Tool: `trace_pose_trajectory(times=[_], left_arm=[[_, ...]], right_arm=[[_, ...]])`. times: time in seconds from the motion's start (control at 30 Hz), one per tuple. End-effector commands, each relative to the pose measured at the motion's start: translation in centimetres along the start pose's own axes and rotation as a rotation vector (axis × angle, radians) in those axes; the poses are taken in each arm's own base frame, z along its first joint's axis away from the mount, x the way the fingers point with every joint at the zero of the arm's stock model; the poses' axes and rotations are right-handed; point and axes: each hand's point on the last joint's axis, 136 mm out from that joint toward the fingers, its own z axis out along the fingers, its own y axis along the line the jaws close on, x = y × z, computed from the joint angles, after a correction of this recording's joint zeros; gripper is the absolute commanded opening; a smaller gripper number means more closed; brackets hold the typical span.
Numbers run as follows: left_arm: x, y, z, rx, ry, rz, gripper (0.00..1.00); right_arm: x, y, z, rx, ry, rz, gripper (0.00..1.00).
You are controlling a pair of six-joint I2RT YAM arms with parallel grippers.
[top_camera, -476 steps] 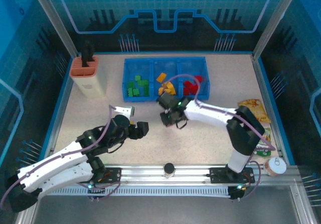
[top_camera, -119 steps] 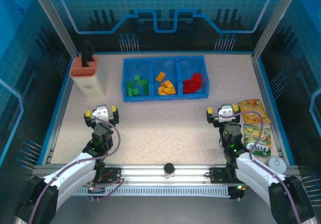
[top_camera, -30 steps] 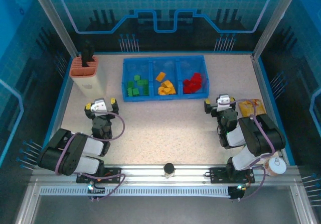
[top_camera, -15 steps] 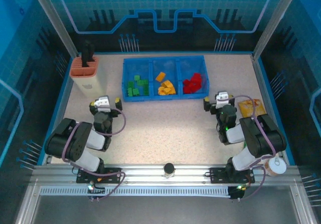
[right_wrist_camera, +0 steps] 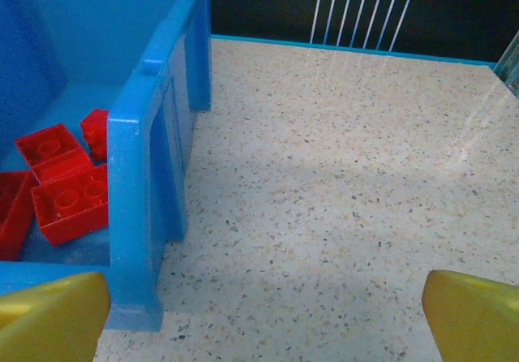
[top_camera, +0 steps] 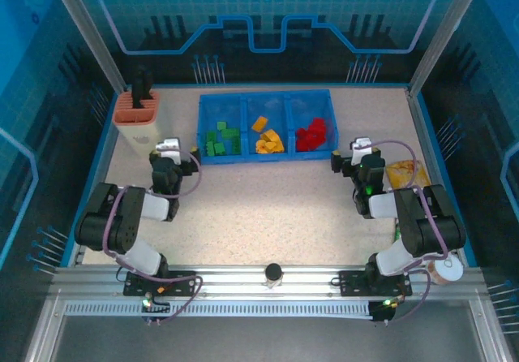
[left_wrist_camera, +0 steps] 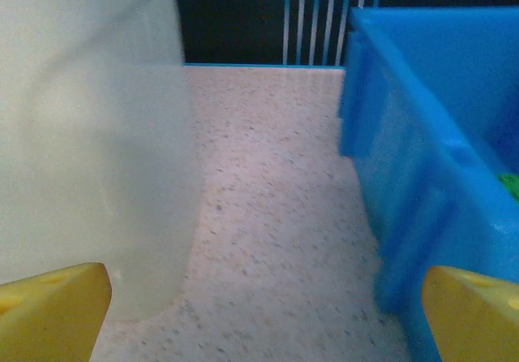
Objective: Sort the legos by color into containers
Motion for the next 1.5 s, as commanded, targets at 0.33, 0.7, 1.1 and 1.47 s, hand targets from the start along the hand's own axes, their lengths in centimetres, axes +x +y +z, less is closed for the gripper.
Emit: trace_pose_trajectory(times=[0.33,0.7,1.1,1.47], left_arm=[[1.1,-0.5,-0.1,0.056,0.068,-0.044,0.99],[1.1,-0.6,-0.1,0.058,0.068,-0.041,0.99],[1.0,-1.5,0.0,0.109,0.077,-0.024,0.99],[1.1,-1.5,0.0,0.109,0.078,-0.023,0.99]], right_arm=[[-0.6,2.4,-0.1,-0.186,-0.009,-0.022,1.0],[-0.5,2.4,-0.1,-0.179,-0.005,-0.024,1.0],[-0.5,2.3,-0.1,-0.182,-0.004,-0.02,1.0],[-0.6,2.3,-0.1,-0.183,-0.006,-0.019,1.0]])
